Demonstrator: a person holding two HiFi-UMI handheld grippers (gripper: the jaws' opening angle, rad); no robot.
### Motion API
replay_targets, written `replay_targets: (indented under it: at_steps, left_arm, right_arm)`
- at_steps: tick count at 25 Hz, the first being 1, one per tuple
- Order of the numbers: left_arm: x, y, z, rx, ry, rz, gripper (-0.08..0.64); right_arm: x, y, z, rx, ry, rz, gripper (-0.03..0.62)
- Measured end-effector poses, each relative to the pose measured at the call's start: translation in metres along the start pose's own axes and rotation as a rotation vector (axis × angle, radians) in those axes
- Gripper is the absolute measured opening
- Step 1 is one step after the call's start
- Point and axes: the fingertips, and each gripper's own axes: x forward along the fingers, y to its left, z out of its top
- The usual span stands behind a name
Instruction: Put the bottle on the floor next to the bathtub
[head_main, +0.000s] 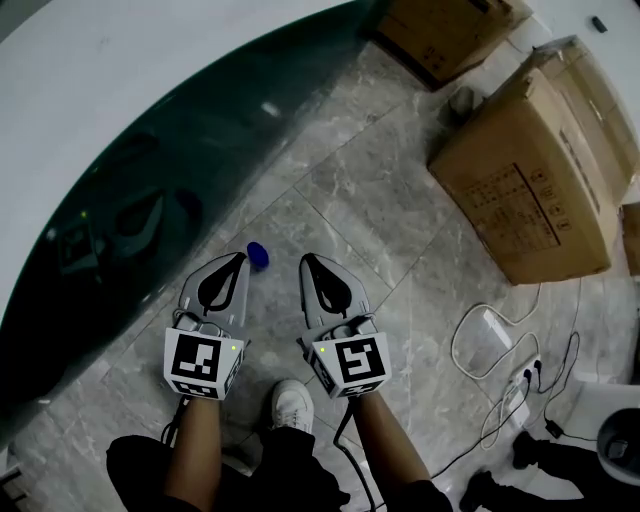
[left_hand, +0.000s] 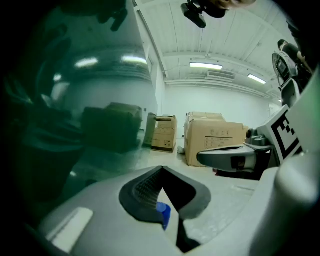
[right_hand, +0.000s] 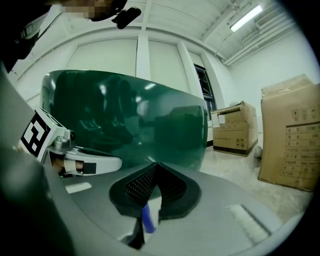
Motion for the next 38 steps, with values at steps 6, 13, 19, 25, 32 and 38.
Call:
replay_targets:
  at_steps: [6,13,19,25,32,38]
  left_arm:
    - [-0.006,-0.010,0.065,0.026,-0.007,-0.021,0.000]
    - [-0.022,-0.019,0.165,0.033,-0.031,-0.024,0.000]
    - [-0.033,-0.024,0.241,0.056,-0.020,0.005,0.000]
    - [-0.042,-0.033,0.325,0.054,-0.029,0.010,0.000]
    - [-0.055,-0.051,0.441,0.075,-0.069,0.003,0.000]
    - [-0.070,-0.063,0.524,0.124,-0.086,0.007,0.000]
  right_arm:
    - [-0.015,-0.006,0.066,-0.003,0.012,-0.021,0.023]
    - [-0.030,-0.006,0.161,0.010,-0.007,-0.016,0.023]
    - [-0.039,-0.005,0.237,0.026,-0.029,-0.001,0.023]
    - [-0.058,-0.011,0.302,0.049,-0.010,0.001,0.023]
    - [-0.091,-0.035,0.396,0.061,-0.036,-0.026,0.023]
    - [-0.107,-0.046,0.481,0.057,-0.087,-0.027,0.023]
